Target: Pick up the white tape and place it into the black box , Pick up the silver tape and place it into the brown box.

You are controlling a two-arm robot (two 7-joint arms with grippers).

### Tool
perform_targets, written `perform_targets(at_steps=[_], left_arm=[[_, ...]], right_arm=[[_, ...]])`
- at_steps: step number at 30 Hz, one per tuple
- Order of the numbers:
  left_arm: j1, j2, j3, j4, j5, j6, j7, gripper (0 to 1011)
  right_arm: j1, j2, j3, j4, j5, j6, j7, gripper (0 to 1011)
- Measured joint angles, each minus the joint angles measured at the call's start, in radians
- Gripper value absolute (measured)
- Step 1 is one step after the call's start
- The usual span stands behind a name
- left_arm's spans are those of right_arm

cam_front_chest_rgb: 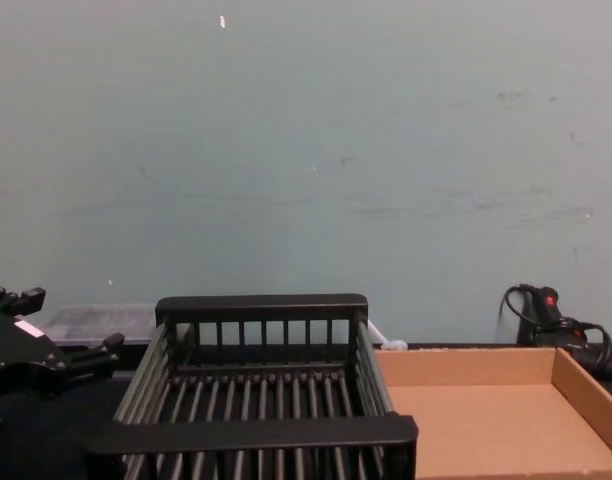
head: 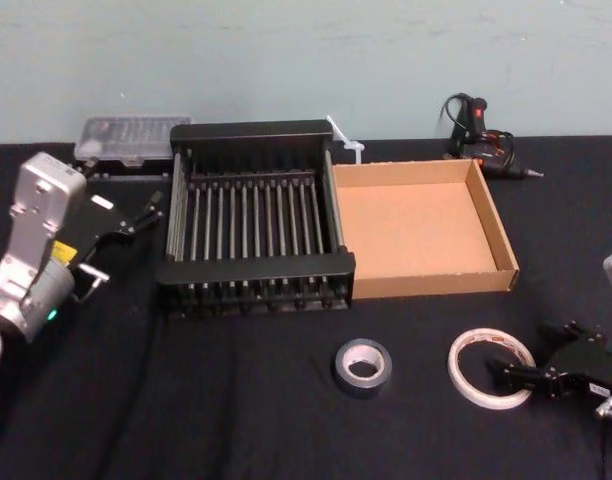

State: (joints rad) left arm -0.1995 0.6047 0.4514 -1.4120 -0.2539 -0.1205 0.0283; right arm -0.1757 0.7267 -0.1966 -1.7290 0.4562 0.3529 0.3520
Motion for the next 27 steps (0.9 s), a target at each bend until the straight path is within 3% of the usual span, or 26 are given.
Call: perform_targets(at_steps=[27], left_arm=[[0.000,0.000,0.000,0.000,0.000,0.000,0.000,1001]], right_arm=[[0.015,-0.006,-0.014,0.014,-0.030,0.022,0.015,1002]])
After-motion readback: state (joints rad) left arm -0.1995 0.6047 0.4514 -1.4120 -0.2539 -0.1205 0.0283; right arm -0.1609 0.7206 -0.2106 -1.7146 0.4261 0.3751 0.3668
